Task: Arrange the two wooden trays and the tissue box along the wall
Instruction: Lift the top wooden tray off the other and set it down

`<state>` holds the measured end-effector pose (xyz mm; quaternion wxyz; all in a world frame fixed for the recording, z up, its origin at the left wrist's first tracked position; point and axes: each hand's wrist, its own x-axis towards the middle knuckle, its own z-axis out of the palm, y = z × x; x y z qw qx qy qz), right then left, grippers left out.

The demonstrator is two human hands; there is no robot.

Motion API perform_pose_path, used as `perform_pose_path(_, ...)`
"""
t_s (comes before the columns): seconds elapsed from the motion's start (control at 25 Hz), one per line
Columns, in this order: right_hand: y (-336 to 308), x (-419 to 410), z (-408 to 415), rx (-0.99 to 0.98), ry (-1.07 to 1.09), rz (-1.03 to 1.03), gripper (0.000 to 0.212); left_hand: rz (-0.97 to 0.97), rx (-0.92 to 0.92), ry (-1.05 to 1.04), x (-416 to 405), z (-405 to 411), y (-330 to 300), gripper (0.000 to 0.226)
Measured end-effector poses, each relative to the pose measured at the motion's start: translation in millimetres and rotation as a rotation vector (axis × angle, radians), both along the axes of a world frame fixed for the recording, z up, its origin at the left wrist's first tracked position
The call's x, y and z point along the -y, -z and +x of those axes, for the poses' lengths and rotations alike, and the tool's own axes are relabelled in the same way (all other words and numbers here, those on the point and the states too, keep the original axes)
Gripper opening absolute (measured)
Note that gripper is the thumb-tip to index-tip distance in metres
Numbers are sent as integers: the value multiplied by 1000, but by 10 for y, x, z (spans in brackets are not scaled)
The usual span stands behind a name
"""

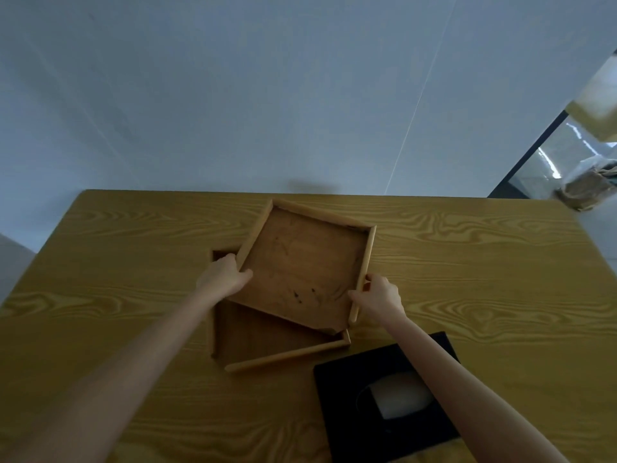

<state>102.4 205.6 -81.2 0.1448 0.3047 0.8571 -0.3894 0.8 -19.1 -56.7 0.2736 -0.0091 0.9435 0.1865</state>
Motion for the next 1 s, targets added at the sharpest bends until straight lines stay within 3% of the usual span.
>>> perform_pose_path(0.24,-56,-77,-17,-103,97,39,18,92,-27,-42,-77,44,-35,37)
perform_pose_path(0.36,-159,-186,-83,-149,177,70,22,155,-19,-74,-130,14,-48,49)
perform_pose_path(0.68,-154,-557,-392,-252,162,63,34,337,-57,-117,-426,-145,-55,45)
perform_pose_path(1.0,17,-840,-647,-273,144,83,38,342,-77,-89,-656,-370,95,48)
